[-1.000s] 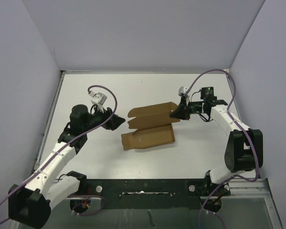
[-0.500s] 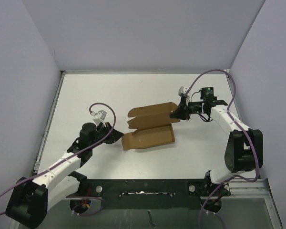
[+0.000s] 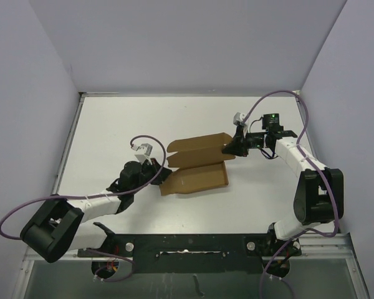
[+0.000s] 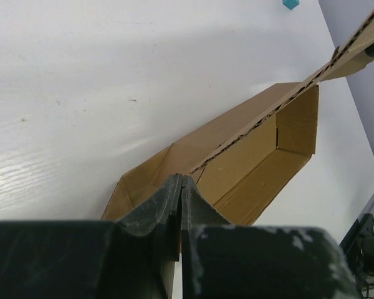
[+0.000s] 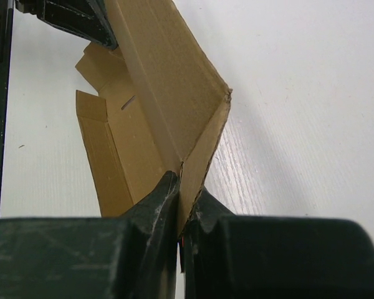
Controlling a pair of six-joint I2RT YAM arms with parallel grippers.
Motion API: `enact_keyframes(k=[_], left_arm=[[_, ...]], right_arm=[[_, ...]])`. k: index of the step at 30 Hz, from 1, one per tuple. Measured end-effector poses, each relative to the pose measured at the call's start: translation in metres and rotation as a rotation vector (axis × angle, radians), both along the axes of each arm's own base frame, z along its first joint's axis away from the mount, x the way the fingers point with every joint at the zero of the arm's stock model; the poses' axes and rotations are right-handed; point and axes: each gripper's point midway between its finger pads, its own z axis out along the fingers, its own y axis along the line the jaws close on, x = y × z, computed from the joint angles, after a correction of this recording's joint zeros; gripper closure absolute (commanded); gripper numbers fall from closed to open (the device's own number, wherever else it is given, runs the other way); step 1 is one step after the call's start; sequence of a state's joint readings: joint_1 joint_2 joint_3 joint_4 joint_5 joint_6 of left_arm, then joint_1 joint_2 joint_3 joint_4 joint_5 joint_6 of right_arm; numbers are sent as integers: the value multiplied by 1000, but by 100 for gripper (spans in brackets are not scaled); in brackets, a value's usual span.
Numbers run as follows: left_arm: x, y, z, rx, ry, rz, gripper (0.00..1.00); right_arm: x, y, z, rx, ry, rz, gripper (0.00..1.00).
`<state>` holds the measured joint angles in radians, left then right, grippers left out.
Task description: Fold the paper box
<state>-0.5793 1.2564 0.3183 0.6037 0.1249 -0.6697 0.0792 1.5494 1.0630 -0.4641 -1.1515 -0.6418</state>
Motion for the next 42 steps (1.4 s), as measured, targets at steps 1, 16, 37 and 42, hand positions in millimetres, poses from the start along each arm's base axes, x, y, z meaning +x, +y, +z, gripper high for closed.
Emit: enact_keyframes(k=[1, 16, 37, 42], left_arm=[[1, -2, 0, 0, -9, 4, 100], [-2, -17, -12, 2, -72, 34, 100], [14, -32, -25, -1, -125, 148, 100], [20, -31, -25, -3, -130, 179, 100]], right_arm=[[0, 0, 0, 0, 2, -1, 100], [2, 1, -3, 4, 20, -19, 100], [-1, 9, -5, 13, 37, -10, 100], [-1, 10, -7, 12, 44, -10, 100]])
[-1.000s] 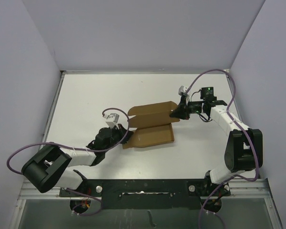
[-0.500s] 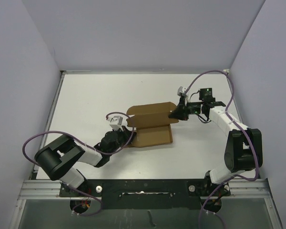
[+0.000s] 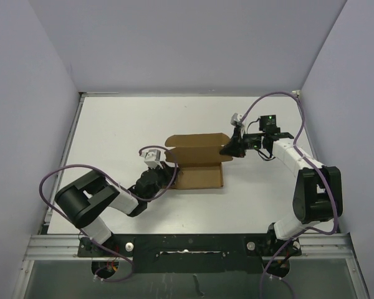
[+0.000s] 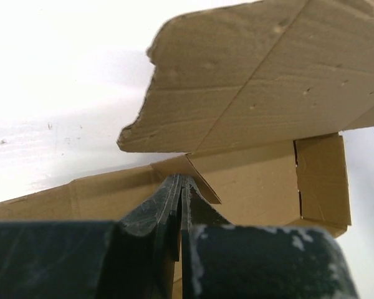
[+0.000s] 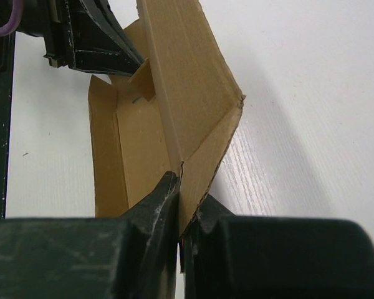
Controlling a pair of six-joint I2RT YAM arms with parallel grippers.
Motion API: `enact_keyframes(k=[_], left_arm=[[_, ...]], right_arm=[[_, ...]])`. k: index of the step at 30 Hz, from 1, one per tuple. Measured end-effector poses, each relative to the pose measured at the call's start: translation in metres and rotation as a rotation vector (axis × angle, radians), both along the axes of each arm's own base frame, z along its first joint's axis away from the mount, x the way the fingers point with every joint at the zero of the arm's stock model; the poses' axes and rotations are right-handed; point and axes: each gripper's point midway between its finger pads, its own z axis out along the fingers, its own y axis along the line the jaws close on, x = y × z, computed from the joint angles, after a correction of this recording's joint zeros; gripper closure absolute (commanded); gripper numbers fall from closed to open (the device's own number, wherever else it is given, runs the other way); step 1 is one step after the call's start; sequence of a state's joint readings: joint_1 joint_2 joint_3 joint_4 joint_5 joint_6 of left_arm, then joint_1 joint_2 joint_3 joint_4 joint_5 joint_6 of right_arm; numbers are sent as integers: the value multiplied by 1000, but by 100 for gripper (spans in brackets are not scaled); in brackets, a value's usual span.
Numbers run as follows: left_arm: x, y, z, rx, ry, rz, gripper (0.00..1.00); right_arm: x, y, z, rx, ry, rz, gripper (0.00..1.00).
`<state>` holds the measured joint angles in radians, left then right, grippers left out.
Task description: Fold the paper box
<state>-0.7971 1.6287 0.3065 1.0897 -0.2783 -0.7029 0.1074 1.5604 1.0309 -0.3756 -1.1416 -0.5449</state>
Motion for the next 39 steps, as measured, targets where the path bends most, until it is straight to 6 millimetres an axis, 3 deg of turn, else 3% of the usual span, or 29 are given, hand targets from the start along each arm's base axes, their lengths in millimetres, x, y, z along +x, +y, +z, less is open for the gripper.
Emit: enact_keyframes(k=[7, 15, 21, 32, 39], left_arm=[[9, -6, 1, -8, -12, 12, 100], [6, -6, 1, -10, -16, 1, 100], [-10, 6, -2, 11, 13, -17, 96], [-38, 31, 62, 3, 35, -26, 85], [-70, 46, 48, 28, 189, -51, 84]], right_arm=[[0, 0, -2, -1, 6, 0, 100], [2, -2, -3, -5, 6, -8, 100], [4, -6, -3, -6, 6, -20, 100], [4, -6, -3, -7, 6, -22, 100], [4, -6, -3, -8, 6, -22, 100]])
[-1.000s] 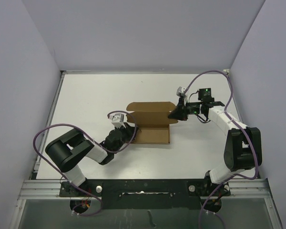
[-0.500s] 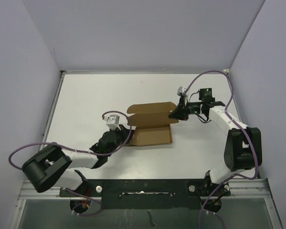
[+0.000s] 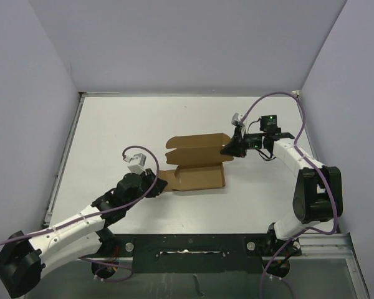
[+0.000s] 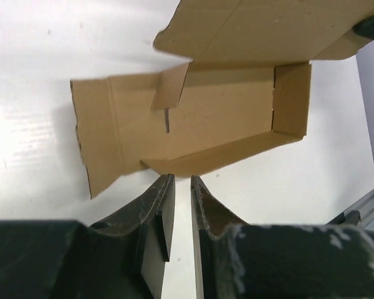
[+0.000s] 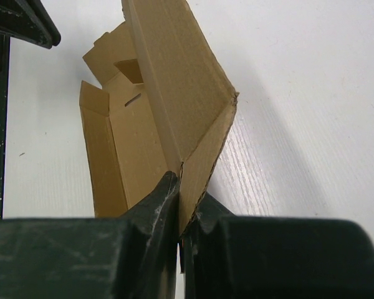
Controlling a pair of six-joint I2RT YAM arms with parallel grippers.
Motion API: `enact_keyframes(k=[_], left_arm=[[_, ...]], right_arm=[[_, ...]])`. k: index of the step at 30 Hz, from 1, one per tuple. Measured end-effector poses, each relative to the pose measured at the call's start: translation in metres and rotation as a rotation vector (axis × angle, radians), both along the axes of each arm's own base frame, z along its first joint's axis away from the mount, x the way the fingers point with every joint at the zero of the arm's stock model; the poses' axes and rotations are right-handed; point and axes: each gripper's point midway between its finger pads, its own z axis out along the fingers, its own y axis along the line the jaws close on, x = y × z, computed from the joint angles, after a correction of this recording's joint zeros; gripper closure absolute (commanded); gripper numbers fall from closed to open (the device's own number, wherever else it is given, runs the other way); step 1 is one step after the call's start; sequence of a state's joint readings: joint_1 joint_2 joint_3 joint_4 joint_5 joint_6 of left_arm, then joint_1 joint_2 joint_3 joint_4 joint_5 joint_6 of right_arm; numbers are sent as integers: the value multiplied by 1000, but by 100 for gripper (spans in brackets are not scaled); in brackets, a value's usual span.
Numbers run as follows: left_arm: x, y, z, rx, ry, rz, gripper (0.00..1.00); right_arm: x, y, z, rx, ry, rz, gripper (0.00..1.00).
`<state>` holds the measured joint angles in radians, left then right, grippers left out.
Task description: Fold the paper box
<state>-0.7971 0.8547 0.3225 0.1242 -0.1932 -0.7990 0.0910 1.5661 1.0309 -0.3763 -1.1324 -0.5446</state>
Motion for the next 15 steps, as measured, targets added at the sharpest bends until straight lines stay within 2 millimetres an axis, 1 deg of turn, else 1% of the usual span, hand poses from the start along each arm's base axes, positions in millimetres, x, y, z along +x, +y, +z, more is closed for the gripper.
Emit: enact_keyframes(k=[4, 7, 13, 15], left_arm=[[-15, 3, -15, 5, 134, 8, 84], [-21, -1, -28, 11, 218, 2, 85], [-27, -5, -64, 74, 339, -3, 86], [-25, -7, -70, 85, 349, -1, 86]], right_arm=[[0, 0, 0, 0, 0, 0, 100], [0, 0, 0, -1, 0, 0, 100], [0, 0, 0, -3, 0, -2, 100], [0, 0, 0, -3, 0, -2, 100]])
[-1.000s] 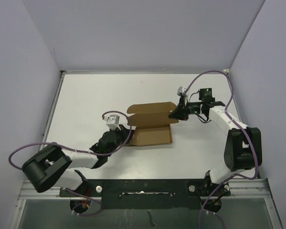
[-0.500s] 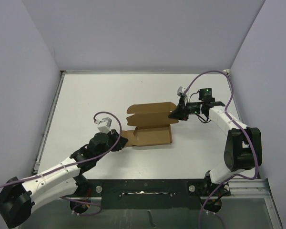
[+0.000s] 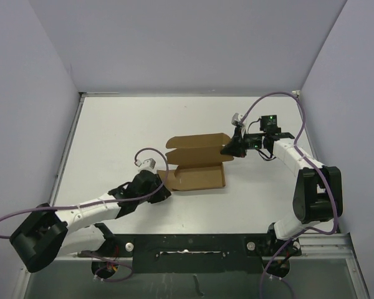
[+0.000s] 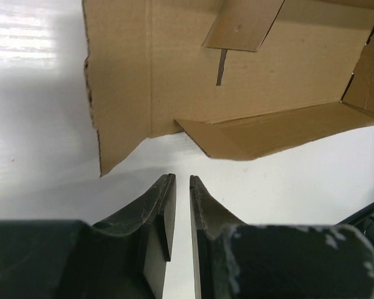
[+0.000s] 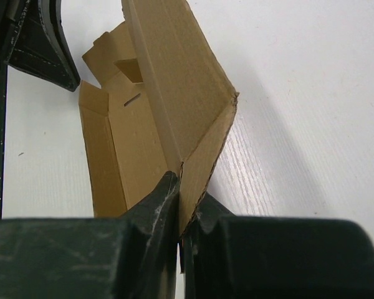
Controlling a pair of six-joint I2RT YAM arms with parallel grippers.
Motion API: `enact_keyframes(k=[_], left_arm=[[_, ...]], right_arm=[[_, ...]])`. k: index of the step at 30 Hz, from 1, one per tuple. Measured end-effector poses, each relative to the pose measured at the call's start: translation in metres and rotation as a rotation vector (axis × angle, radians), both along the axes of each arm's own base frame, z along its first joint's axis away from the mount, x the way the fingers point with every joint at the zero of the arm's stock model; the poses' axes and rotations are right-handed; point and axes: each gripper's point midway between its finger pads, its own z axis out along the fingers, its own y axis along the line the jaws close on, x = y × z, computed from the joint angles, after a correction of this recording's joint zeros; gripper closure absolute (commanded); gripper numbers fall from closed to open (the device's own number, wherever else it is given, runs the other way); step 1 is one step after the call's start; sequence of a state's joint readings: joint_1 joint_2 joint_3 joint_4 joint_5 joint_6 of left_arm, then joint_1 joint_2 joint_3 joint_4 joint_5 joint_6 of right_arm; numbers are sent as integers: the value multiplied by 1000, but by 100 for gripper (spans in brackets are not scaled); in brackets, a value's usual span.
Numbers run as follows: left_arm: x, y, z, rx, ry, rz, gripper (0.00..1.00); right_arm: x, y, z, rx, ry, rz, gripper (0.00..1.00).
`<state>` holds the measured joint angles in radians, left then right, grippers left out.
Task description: Fold the paper box
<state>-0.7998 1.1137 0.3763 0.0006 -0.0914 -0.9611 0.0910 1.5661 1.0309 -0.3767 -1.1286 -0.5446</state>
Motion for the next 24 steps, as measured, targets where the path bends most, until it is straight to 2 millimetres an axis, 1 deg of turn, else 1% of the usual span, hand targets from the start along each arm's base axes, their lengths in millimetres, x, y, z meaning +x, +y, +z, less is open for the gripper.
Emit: enact_keyframes(k=[3, 15, 20, 24], left_arm=[[6, -6, -4, 1, -1, 0, 86], [37, -38, 2, -39, -70, -21, 88], [42, -49, 1, -55, -83, -49, 88], [42, -52, 1, -63, -86, -65, 88]], right_arm=[[0, 0, 0, 0, 1, 0, 100], [0, 0, -1, 0, 3, 1, 100], [0, 0, -1, 0, 3, 1, 100], [0, 0, -1, 0, 4, 1, 100]])
